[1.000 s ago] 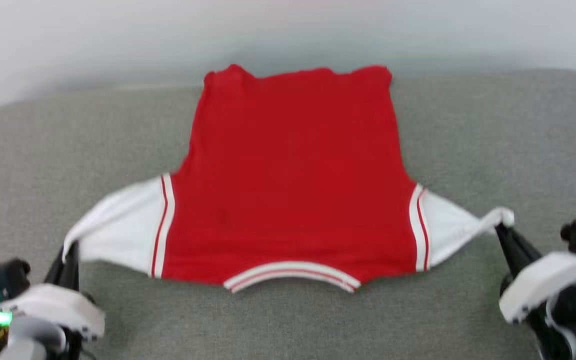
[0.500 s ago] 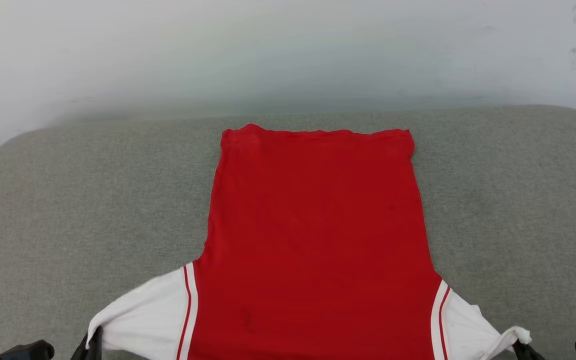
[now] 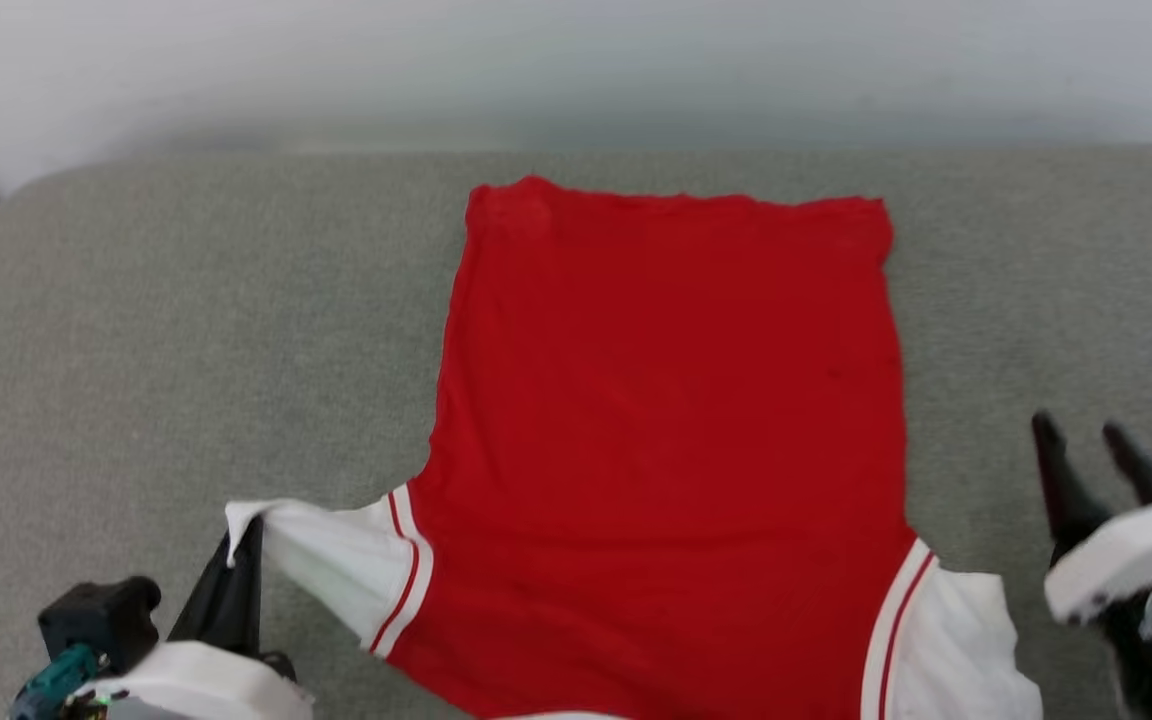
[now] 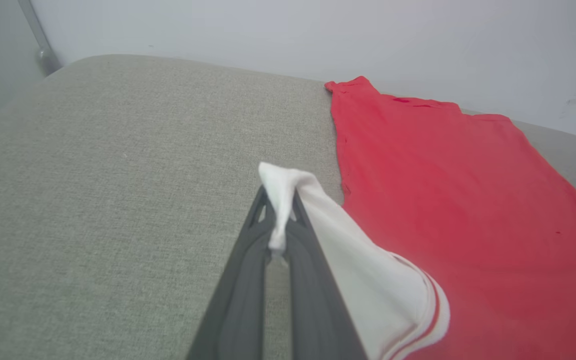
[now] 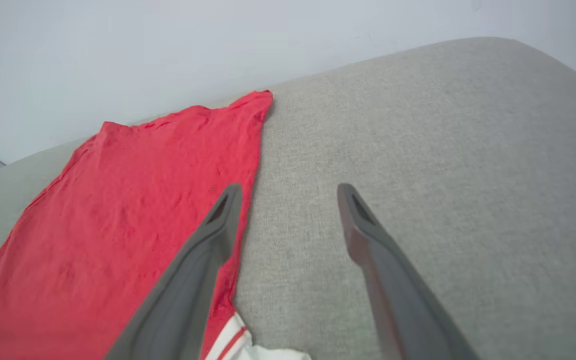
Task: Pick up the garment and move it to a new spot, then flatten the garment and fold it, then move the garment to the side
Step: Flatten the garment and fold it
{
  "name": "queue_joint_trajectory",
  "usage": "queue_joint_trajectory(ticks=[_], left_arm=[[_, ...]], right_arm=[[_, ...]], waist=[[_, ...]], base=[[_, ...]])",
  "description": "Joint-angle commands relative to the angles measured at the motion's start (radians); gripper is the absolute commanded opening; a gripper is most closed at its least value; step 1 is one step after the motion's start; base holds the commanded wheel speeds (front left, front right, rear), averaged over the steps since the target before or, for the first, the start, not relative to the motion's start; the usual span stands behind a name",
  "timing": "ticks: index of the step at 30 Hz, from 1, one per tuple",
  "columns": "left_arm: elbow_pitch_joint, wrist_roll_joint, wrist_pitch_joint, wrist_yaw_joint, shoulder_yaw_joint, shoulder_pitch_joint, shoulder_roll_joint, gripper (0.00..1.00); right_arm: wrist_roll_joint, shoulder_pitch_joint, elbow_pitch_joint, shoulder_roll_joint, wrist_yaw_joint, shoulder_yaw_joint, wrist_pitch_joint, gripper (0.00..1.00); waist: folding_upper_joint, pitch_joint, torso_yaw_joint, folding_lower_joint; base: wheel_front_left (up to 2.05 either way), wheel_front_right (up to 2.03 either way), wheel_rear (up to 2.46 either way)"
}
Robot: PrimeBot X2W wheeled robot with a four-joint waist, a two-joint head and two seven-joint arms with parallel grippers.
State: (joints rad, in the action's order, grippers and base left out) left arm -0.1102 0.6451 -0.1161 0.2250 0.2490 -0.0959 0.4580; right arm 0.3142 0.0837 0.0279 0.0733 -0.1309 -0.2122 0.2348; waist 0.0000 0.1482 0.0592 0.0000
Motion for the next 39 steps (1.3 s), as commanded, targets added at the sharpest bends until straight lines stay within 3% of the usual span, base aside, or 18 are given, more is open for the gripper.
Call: queue_joint_trajectory(ticks=[1, 8, 17, 21, 26, 34, 35, 36, 39], left_arm=[[-0.007, -0.01, -0.008, -0.004, 0.002, 0.023, -0.004, 0.0], [-0.02, -0.038, -0.043, -0.042, 0.039, 0.138, -0.029, 0.0], [-0.007, -0.065, -0.079, -0.11, 0.094, 0.276, -0.061, 0.0], [0.0, -0.069, -0.093, -0.131, 0.106, 0.318, -0.075, 0.0], [0.025, -0.063, -0.109, -0.157, 0.12, 0.359, -0.099, 0.0], [0.074, -0.058, -0.125, -0.182, 0.126, 0.39, -0.115, 0.0], [0.079, -0.057, -0.125, -0.185, 0.127, 0.39, -0.117, 0.0], [0.084, -0.057, -0.126, -0.187, 0.128, 0.389, -0.117, 0.0], [0.1, -0.055, -0.127, -0.187, 0.127, 0.378, -0.112, 0.0]], right_arm=[[-0.003, 0.041, 0.014, 0.011, 0.0, -0.006, 0.0, 1.0], [-0.001, 0.371, 0.19, 0.1, 0.0, -0.059, 0.139, 1.0], [-0.065, 0.71, 0.346, 0.221, 0.0, -0.069, 0.516, 1.0], [-0.108, 0.82, 0.376, 0.227, 0.0, -0.06, 0.638, 1.0], [-0.159, 0.882, 0.43, 0.214, 0.0, -0.071, 0.706, 1.0], [-0.224, 0.82, 0.582, 0.165, 0.001, -0.116, 0.843, 1.0], [-0.23, 0.813, 0.591, 0.158, 0.001, -0.125, 0.857, 0.34], [-0.235, 0.811, 0.596, 0.153, 0.001, -0.133, 0.861, 0.0], [-0.251, 0.821, 0.582, 0.146, 0.0, -0.144, 0.832, 0.0]], waist=[[0.0, 0.05, 0.032, 0.0], [0.0, 0.171, 0.115, 0.0], [0.0, 0.305, 0.209, 0.0], [0.0, 0.356, 0.231, 0.0], [0.0, 0.404, 0.257, 0.0], [0.0, 0.419, 0.27, 0.0], [0.0, 0.415, 0.271, 0.0], [0.0, 0.41, 0.271, 0.0], [0.0, 0.386, 0.267, 0.0]], base=[[0.0, 0.0, 0.0], [0.0, 0.0, 0.0], [0.0, 0.0, 0.0], [0.0, 0.0, 0.0], [0.0, 0.0, 0.0], [0.0, 0.0, 0.0], [0.0, 0.0, 0.0], [0.0, 0.0, 0.0], [0.0, 0.0, 0.0]])
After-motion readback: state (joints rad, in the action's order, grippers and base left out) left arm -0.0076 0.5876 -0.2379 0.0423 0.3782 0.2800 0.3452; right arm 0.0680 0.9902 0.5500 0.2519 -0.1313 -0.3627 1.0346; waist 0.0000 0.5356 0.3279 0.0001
